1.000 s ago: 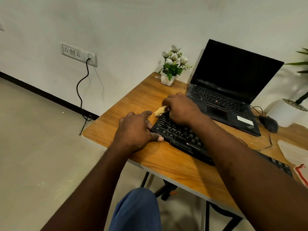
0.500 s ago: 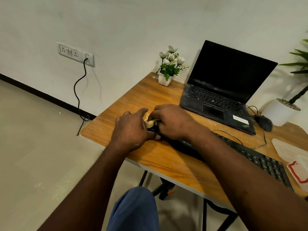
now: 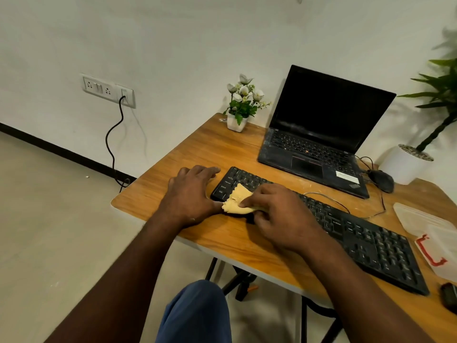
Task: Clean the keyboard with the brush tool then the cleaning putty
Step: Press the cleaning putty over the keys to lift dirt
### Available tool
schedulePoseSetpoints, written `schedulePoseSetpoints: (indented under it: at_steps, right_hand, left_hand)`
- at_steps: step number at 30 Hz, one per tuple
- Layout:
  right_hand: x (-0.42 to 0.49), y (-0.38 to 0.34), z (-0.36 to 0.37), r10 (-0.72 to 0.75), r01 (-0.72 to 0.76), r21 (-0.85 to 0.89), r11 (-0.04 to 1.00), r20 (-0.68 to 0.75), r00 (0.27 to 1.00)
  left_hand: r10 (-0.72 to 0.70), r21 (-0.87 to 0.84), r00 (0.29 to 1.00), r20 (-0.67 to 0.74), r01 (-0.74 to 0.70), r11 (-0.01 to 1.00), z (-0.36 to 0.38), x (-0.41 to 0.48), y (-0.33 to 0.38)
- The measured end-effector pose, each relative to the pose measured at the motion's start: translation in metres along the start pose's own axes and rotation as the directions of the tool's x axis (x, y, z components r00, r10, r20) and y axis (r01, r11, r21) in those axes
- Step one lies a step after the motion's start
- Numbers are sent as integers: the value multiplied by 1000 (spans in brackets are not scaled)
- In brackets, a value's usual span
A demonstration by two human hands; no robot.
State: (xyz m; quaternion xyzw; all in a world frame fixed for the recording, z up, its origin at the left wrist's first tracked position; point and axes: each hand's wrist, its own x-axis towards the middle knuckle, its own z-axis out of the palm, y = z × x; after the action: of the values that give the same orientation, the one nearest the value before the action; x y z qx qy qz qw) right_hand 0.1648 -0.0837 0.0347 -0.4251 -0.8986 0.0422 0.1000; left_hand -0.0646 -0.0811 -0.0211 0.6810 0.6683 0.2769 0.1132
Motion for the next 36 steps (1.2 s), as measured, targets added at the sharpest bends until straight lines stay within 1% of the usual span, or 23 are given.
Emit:
schedulePoseSetpoints:
  at_steps: [3, 5, 7, 9, 11, 15, 17, 21, 25, 27, 31, 36]
  right_hand:
    - [2, -7, 4, 6, -6, 5, 1000, -24, 1000]
    - [7, -9, 7, 9, -8, 22, 1000, -54, 998]
    - [11, -10, 10, 24, -18, 46, 999, -130, 991]
    - [17, -12, 14, 46, -32, 67, 997, -220, 974]
    - [25, -17, 16, 53, -36, 73, 997, -256, 965]
    - [37, -26, 16, 24, -12, 67, 998, -180, 983]
    - [35, -23, 16, 19, -10, 57, 998, -157, 987]
    - [11, -9, 19, 16, -13, 24, 1000, -124, 992]
    - [-13, -1, 19, 7, -8, -10, 1000, -88, 996]
    - [-16, -2, 19, 32, -32, 3, 999, -108, 994]
    - [-8, -15, 25, 96, -90, 39, 995, -181, 979]
    - [6, -37, 30, 93, -83, 55, 995, -211, 973]
  left_hand:
    - [68, -25, 989, 129, -65, 998, -6, 7, 5]
    - [102, -61, 962, 252, -89, 994, -14, 18, 7]
    - [121, -60, 921, 370, -107, 993, -20, 32, 8]
    - [138, -30, 890, 435, -139, 990, -20, 43, 9]
    - [167, 4, 874, 455, -190, 982, -15, 53, 7]
    - [227, 67, 863, 451, -286, 956, -1, 64, -4]
    - [240, 79, 871, 429, -301, 950, 1, 65, -7]
    - [221, 67, 852, 474, -285, 956, -3, 66, -7]
    - [195, -107, 805, 560, -164, 981, -16, 69, -9]
    - [171, -114, 795, 582, -129, 985, -18, 69, -9]
    - [168, -112, 798, 579, -127, 986, -20, 67, -3]
    - [165, -123, 796, 583, -114, 986, -20, 66, -3]
